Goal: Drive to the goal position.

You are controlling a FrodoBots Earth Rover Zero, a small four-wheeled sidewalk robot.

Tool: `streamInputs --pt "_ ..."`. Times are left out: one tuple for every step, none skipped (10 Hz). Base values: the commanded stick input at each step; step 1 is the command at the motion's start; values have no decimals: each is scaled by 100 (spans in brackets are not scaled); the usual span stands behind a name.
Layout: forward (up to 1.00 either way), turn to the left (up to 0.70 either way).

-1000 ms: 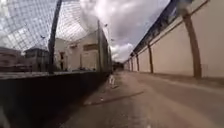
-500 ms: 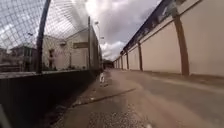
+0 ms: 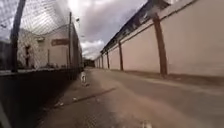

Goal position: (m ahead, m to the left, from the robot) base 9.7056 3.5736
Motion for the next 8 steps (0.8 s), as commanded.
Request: streamInputs --pt "0 0" --pt "22 -1" --pt "60 -2" --pt "60 -2" --pt "60 0" --pt "60 0" --pt "60 0" --pt "60 0"
